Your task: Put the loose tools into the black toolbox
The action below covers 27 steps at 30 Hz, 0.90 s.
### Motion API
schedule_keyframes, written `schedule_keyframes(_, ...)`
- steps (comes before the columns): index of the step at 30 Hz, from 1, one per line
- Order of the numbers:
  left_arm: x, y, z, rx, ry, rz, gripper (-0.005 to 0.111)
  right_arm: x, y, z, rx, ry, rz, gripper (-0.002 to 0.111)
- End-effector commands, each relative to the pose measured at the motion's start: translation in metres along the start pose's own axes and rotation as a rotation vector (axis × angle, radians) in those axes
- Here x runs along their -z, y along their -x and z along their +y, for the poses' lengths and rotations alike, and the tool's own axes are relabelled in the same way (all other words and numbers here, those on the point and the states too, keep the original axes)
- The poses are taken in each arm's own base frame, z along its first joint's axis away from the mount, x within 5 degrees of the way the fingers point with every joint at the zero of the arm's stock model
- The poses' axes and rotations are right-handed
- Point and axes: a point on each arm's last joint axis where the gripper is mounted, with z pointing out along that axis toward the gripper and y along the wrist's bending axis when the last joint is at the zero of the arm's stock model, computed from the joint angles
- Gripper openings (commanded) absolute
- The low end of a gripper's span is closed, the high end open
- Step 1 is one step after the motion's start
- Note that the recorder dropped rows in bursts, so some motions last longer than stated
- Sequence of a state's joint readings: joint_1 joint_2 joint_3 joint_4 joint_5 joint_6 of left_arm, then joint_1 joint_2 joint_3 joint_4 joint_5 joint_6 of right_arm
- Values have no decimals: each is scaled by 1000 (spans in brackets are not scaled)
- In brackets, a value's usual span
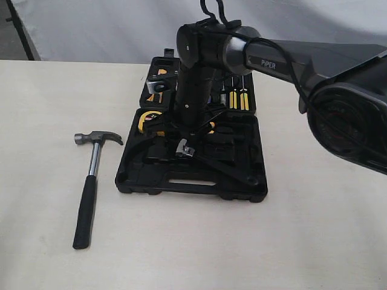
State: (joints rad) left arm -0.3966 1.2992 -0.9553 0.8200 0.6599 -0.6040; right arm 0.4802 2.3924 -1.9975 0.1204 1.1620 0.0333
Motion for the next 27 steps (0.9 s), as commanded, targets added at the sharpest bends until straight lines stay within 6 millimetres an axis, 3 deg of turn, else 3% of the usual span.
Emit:
schedule_keyframes(1, 1, -2, 0, 22, -14, -7, 1, 13, 2, -2, 26, -13, -37, 1)
schedule_keyframes(6, 1, -2, 0, 22, -14, -7, 1, 33, 2, 3, 134, -14, -77, 0)
schedule_keyframes(10, 1, -2, 0, 22, -14, -7, 1, 38, 3, 4, 249, -20, -105, 0)
schedule_keyframes(27, 1, -2, 0, 22, -14, -7, 1, 10, 10, 16, 425, -87, -137, 0)
